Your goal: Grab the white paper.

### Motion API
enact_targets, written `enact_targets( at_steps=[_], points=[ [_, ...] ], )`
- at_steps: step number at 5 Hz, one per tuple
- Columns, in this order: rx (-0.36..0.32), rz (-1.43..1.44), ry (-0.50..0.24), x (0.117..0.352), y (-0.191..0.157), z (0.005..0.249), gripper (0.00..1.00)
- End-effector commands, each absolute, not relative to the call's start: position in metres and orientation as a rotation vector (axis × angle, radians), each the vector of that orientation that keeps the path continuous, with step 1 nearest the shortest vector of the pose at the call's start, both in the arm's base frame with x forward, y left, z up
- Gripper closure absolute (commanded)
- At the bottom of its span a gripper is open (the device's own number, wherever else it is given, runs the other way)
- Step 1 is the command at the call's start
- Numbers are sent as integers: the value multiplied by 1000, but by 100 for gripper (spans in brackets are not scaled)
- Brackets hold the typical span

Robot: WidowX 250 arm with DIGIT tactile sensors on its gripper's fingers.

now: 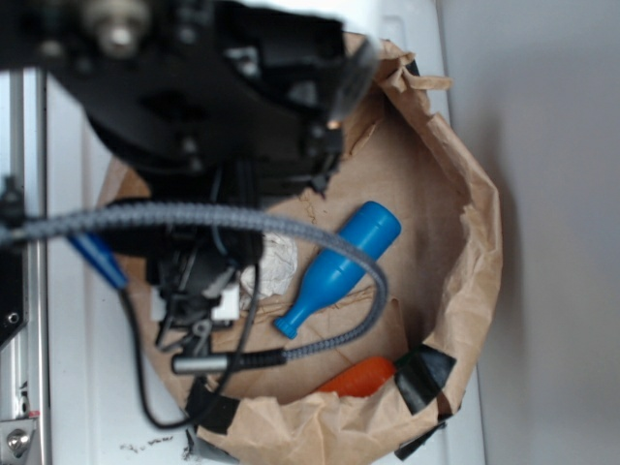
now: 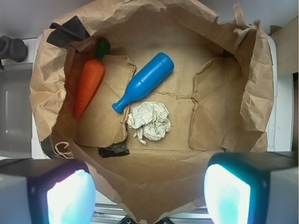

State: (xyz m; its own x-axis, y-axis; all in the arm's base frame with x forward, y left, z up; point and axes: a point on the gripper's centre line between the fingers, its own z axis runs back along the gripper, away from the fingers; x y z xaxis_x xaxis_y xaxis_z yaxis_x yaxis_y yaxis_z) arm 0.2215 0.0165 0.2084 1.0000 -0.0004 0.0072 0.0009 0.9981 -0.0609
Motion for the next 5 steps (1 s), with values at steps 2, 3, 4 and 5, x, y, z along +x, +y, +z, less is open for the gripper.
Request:
enact_targets(
  at_steps=[2, 3, 4, 5],
  points=[
    [-55, -16, -62, 225, 13, 222, 0],
    [-63, 5, -70, 237, 15, 193, 0],
    [-97, -3, -57, 248, 23, 176, 0],
    [-81, -23, -54, 248, 26, 156, 0]
  ],
)
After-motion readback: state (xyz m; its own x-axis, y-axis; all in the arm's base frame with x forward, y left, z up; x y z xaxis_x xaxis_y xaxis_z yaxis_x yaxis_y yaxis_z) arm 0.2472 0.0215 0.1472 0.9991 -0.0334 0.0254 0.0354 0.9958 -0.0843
